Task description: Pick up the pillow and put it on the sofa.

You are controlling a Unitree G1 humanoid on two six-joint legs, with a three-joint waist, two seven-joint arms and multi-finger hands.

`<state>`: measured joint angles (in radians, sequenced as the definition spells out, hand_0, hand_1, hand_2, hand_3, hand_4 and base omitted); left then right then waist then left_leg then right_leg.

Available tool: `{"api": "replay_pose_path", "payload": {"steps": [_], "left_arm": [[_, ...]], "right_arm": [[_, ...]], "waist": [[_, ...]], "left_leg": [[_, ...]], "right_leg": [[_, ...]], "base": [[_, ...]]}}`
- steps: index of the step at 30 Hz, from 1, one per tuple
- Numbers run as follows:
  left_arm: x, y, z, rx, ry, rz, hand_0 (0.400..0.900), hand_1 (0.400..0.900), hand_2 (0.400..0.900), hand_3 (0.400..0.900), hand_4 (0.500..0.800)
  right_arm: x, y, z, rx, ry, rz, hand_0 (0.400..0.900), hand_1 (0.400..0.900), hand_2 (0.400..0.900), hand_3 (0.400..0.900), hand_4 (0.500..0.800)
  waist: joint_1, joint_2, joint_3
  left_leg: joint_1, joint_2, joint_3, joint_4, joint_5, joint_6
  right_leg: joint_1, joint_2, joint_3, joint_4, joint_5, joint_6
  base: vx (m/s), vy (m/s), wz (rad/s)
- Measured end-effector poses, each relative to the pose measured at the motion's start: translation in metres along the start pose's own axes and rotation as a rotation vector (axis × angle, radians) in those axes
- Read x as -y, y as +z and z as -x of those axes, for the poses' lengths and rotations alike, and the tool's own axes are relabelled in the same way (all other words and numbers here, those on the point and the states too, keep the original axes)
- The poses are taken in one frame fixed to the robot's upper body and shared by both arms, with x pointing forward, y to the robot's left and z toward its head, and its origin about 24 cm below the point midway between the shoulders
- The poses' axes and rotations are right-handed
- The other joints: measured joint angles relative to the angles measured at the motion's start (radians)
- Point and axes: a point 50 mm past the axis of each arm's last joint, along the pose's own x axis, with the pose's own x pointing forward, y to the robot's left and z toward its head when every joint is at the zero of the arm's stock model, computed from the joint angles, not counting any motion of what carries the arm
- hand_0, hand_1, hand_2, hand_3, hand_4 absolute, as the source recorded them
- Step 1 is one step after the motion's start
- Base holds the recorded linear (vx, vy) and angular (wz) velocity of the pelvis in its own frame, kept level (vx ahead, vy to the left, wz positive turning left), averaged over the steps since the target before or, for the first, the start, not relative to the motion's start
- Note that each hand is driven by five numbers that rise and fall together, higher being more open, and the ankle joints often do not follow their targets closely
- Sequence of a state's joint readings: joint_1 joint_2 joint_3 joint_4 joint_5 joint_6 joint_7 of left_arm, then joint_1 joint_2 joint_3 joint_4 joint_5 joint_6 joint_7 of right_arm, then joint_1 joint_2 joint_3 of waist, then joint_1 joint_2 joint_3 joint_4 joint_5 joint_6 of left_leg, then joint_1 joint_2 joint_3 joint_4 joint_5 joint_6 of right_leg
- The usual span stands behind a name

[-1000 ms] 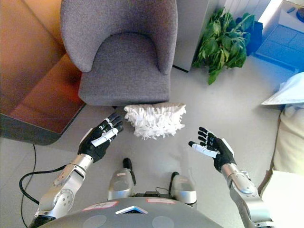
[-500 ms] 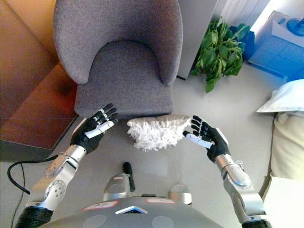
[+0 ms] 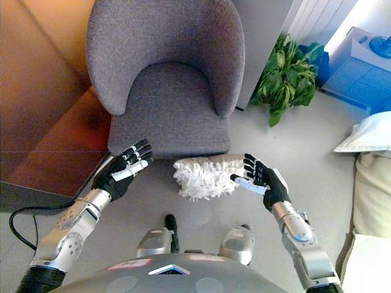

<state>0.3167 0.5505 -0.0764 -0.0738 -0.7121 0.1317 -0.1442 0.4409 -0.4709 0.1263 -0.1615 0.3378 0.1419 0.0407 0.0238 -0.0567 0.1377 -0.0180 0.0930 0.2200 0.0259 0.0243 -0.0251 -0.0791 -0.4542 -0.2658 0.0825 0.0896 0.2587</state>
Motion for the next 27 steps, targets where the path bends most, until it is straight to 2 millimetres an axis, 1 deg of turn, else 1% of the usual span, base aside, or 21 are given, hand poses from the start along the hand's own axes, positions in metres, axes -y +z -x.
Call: {"api": "replay_pose_path", "payload": {"steps": [1, 2, 3, 4, 5, 6, 7, 8, 9, 10, 12, 14, 16, 17, 19, 20, 22, 25, 27], "left_arm": [[0.000, -0.001, 0.001, -0.007, 0.004, 0.000, 0.900, 0.900, 0.900, 0.900, 0.800], [-0.001, -0.002, 0.001, -0.011, 0.006, -0.003, 0.900, 0.900, 0.900, 0.900, 0.800], [-0.002, -0.002, 0.003, -0.017, 0.006, -0.014, 0.900, 0.900, 0.900, 0.900, 0.800], [-0.006, 0.000, 0.004, -0.024, 0.006, -0.038, 0.900, 0.900, 0.900, 0.900, 0.800], [-0.009, 0.001, 0.004, -0.035, 0.007, -0.059, 0.900, 0.900, 0.900, 0.900, 0.800], [-0.005, -0.007, 0.001, -0.042, 0.020, -0.014, 0.900, 0.900, 0.900, 0.900, 0.800], [0.001, -0.014, 0.002, -0.051, 0.013, 0.021, 0.900, 0.900, 0.900, 0.900, 0.800], [0.006, -0.022, 0.004, -0.067, 0.007, 0.050, 0.900, 0.900, 0.900, 0.900, 0.800], [0.009, -0.028, 0.007, -0.082, 0.006, 0.076, 0.900, 0.900, 0.900, 0.900, 0.800], [0.011, -0.033, 0.009, -0.093, 0.001, 0.091, 0.900, 0.900, 0.900, 0.900, 0.800], [0.011, -0.035, 0.013, -0.100, -0.001, 0.095, 0.900, 0.900, 0.900, 0.900, 0.800], [0.008, -0.030, 0.011, -0.088, 0.001, 0.081, 0.900, 0.900, 0.900, 0.900, 0.800], [0.002, -0.022, 0.010, -0.077, 0.003, 0.046, 0.900, 0.900, 0.900, 0.900, 0.800], [-0.001, -0.018, 0.010, -0.074, 0.004, 0.027, 0.900, 0.900, 0.900, 0.900, 0.800], [-0.008, -0.011, 0.011, -0.076, 0.006, -0.018, 0.900, 0.900, 0.900, 0.900, 0.800], [-0.010, -0.008, 0.010, -0.072, 0.003, -0.033, 0.900, 0.900, 0.900, 0.900, 0.800], [-0.010, 0.000, 0.006, -0.049, -0.011, -0.052, 0.900, 0.900, 0.900, 0.900, 0.800], [0.003, 0.023, -0.014, 0.041, -0.083, -0.075, 0.900, 0.900, 0.900, 0.900, 0.800], [0.013, 0.041, -0.024, 0.136, -0.131, -0.072, 0.900, 0.900, 0.900, 0.900, 0.800]], "right_arm": [[0.000, -0.003, 0.000, -0.013, 0.008, 0.000, 0.900, 0.900, 0.900, 0.900, 0.800], [-0.001, -0.005, 0.000, -0.022, 0.014, -0.002, 0.900, 0.900, 0.900, 0.900, 0.800], [-0.002, -0.008, 0.001, -0.035, 0.024, -0.005, 0.900, 0.900, 0.900, 0.900, 0.800], [-0.004, -0.014, 0.002, -0.057, 0.038, -0.010, 0.900, 0.900, 0.900, 0.900, 0.800], [-0.006, -0.021, 0.004, -0.084, 0.040, -0.023, 0.900, 0.900, 0.900, 0.900, 0.800], [0.001, -0.027, 0.003, -0.119, 0.023, 0.007, 0.900, 0.900, 0.900, 0.900, 0.800], [0.009, -0.027, 0.004, -0.135, 0.002, 0.048, 0.900, 0.900, 0.900, 0.900, 0.800], [0.018, -0.025, 0.006, -0.141, -0.005, 0.093, 0.900, 0.900, 0.900, 0.900, 0.800], [0.026, -0.022, 0.007, -0.143, -0.008, 0.147, 0.900, 0.900, 0.900, 0.900, 0.800], [0.035, -0.019, 0.008, -0.149, -0.013, 0.210, 0.900, 0.900, 0.900, 0.900, 0.800], [0.046, -0.014, 0.010, -0.167, -0.021, 0.345, 0.900, 0.900, 0.900, 0.900, 0.800], [0.049, -0.015, 0.012, -0.188, -0.028, 0.456, 0.900, 0.900, 0.900, 0.900, 0.800], [0.051, -0.011, 0.011, -0.188, -0.016, 0.673, 0.900, 0.900, 0.900, 0.900, 0.800], [0.053, -0.009, 0.011, -0.183, -0.018, 0.755, 0.900, 0.900, 0.900, 0.900, 0.800], [0.059, 0.003, 0.008, -0.161, -0.009, 0.961, 0.900, 0.900, 0.900, 0.900, 0.800], [0.061, 0.009, 0.005, -0.143, -0.021, 1.038, 0.900, 0.900, 0.900, 0.900, 0.800], [0.063, 0.028, -0.006, -0.079, -0.056, 1.168, 0.900, 0.900, 0.900, 0.900, 0.800], [0.064, 0.060, -0.028, 0.047, -0.116, 1.252, 0.900, 0.900, 0.900, 0.900, 0.800], [0.064, 0.077, -0.040, 0.117, -0.163, 1.272, 0.900, 0.900, 0.900, 0.900, 0.800]], "waist": [[-0.008, -0.009, -0.006], [-0.019, -0.020, -0.012], [-0.026, -0.040, -0.020], [-0.025, -0.074, -0.028], [-0.026, -0.113, -0.041], [-0.024, -0.076, -0.047], [-0.019, -0.035, -0.049], [-0.019, -0.010, -0.047], [-0.022, 0.014, -0.046], [-0.028, 0.029, -0.046], [-0.047, 0.035, -0.044], [-0.047, 0.024, -0.038], [-0.047, 0.002, -0.022], [-0.045, -0.006, -0.016], [-0.043, -0.011, -0.001], [-0.043, -0.010, 0.006], [-0.039, 0.002, 0.028], [-0.039, 0.040, 0.104], [-0.039, 0.052, 0.166]], "left_leg": [[0.000, 0.004, -0.023, -0.001, 0.003, -0.008], [0.001, 0.009, -0.041, -0.005, 0.008, -0.024], [0.006, 0.015, -0.060, -0.014, 0.019, -0.060], [0.005, 0.022, -0.057, -0.020, 0.024, -0.085], [0.004, 0.031, -0.044, -0.019, 0.033, -0.119], [0.009, 0.090, -0.040, -0.025, 0.035, -0.128], [0.020, 0.135, -0.030, -0.020, 0.038, -0.118], [0.026, 0.157, -0.018, -0.019, 0.039, -0.116], [0.040, 0.168, -0.007, -0.033, 0.041, -0.114], [0.052, 0.174, 0.005, -0.041, 0.049, -0.120], [0.066, 0.176, 0.006, -0.050, 0.058, -0.144], [0.078, 0.174, 0.005, -0.057, 0.059, -0.170], [0.073, 0.168, 0.002, -0.060, 0.065, -0.188], [0.069, 0.164, 0.001, -0.060, 0.067, -0.192], [0.051, 0.153, -0.015, -0.052, 0.064, -0.187], [0.032, 0.148, -0.026, -0.041, 0.061, -0.182], [-0.023, 0.149, -0.046, -0.019, 0.059, -0.175], [-0.153, 0.155, -0.086, 0.068, 0.065, -0.161], [-0.249, 0.158, -0.107, 0.135, 0.065, -0.156]], "right_leg": [[0.007, -0.014, 0.013, -0.051, 0.021, -0.003], [0.019, -0.015, 0.019, -0.078, 0.037, -0.011], [0.042, -0.011, 0.017, -0.101, 0.051, -0.026], [0.064, -0.005, 0.020, -0.099, 0.055, -0.032], [0.083, 0.006, 0.026, -0.101, 0.050, 0.018], [0.098, 0.051, 0.008, -0.102, 0.026, -0.005], [0.104, 0.097, -0.001, -0.105, 0.017, -0.018], [0.113, 0.126, -0.005, -0.108, 0.013, -0.028], [0.120, 0.142, -0.008, -0.108, 0.012, -0.031], [0.129, 0.155, -0.010, -0.108, 0.009, -0.033], [0.154, 0.157, -0.013, -0.113, -0.001, -0.029], [0.165, 0.157, -0.014, -0.118, -0.005, -0.024], [0.169, 0.149, -0.017, -0.118, -0.007, -0.020], [0.169, 0.145, -0.018, -0.117, -0.007, -0.020], [0.162, 0.130, -0.020, -0.103, -0.012, -0.012], [0.150, 0.121, -0.019, -0.087, -0.020, -0.005], [0.098, 0.110, -0.013, -0.038, -0.034, -0.005], [-0.018, 0.102, -0.008, 0.063, -0.057, -0.017], [-0.106, 0.085, -0.001, 0.155, -0.085, -0.023]], "base": [[0.14, -0.223, 0.32], [0.15, -0.221, 0.35], [0.15, -0.217, 0.37], [0.17, -0.200, 0.34], [0.19, -0.178, 0.30], [0.19, -0.140, 0.24], [0.19, -0.119, 0.20], [0.17, -0.099, 0.19], [0.15, -0.091, 0.20], [0.12, -0.074, 0.25], [0.08, -0.049, 0.26], [0.06, -0.031, 0.32], [0.02, -0.019, 0.35], [-0.02, -0.026, 0.38], [-0.09, -0.046, 0.32], [-0.15, -0.088, 0.28], [-0.19, -0.120, 0.24], [-0.30, -0.087, 0.17], [-0.25, -0.031, 0.16]]}}
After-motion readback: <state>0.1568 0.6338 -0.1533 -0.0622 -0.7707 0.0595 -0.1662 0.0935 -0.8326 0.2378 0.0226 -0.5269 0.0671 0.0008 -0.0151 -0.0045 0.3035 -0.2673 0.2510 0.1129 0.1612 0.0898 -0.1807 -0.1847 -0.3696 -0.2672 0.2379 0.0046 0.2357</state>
